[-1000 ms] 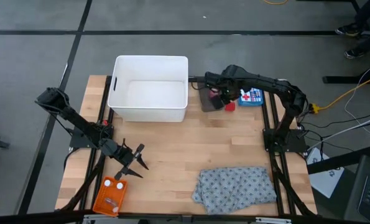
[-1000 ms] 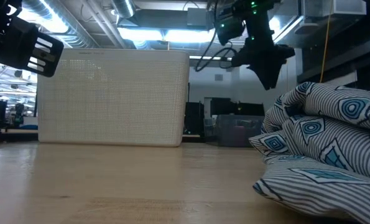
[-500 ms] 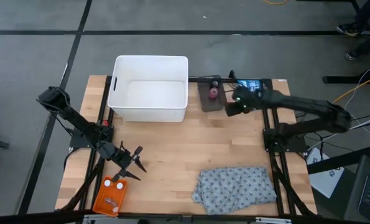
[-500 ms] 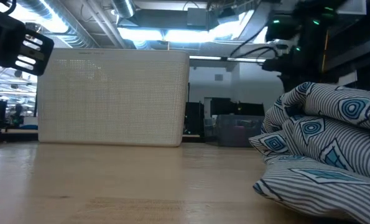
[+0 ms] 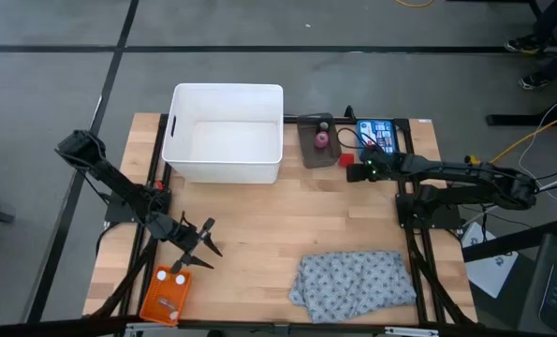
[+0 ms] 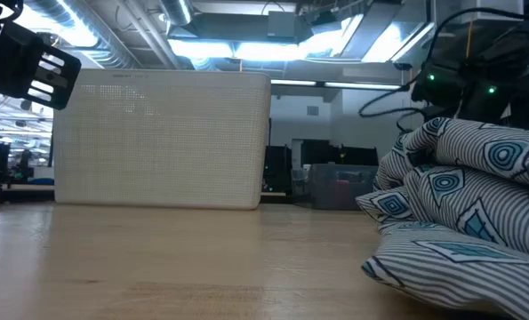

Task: Pick & place medical supplies in basket/bin
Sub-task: Put the red bandage into the black bin

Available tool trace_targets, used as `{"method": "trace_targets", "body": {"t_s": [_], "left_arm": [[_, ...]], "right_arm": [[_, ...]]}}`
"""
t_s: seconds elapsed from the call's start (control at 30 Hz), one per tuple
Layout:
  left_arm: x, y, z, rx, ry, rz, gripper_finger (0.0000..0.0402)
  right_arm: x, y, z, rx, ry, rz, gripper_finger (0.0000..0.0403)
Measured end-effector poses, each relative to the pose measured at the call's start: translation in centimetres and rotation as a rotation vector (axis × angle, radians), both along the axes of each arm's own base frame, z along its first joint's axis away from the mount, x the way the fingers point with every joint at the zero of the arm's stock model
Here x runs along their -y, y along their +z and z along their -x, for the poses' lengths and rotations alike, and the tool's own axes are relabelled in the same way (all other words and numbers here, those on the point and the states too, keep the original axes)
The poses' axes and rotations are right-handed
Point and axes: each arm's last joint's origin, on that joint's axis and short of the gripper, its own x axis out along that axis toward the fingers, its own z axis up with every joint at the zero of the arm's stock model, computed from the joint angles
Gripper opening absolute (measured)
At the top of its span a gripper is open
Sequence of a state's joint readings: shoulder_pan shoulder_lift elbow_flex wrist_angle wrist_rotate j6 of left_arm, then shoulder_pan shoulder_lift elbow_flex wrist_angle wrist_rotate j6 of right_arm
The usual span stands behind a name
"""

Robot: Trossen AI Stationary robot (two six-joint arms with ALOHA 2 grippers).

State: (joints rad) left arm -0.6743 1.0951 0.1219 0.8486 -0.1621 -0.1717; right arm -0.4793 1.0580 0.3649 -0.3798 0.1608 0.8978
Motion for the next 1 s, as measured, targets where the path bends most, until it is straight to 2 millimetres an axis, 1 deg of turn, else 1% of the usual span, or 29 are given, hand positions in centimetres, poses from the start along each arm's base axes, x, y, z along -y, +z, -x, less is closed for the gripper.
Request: {"method": "trace_targets", "body": {"t_s": [0.13, 0.33, 0.53, 0.67, 1.0], "left_arm": [[0.0, 0.0, 0.0, 0.004, 0.001, -0.007, 0.0187], [0.0, 0.0, 0.0, 0.001, 0.000, -0.001, 0.0187], [0.0, 0.0, 0.0, -0.001, -0.001, 0.000, 0.0187], [0.0, 0.0, 0.0, -0.001, -0.003, 0.001, 0.0187], [0.0, 0.0, 0.0, -0.001, -0.004, 0.000, 0.0187]], "right_arm": [[0.5, 0.5, -0.6, 0.069, 0.035, 0.067, 0.0100], [1.5, 0.7, -0.4, 0.084, 0.021, 0.096, 0.0100], [2.6, 1.2, -0.5, 0.158, 0.035, 0.140, 0.0100], [3.1, 1.2, 0.0, 0.159, 0.029, 0.122, 0.0100], [3.5, 1.0, 0.5, 0.148, 0.026, 0.089, 0.0100]]}}
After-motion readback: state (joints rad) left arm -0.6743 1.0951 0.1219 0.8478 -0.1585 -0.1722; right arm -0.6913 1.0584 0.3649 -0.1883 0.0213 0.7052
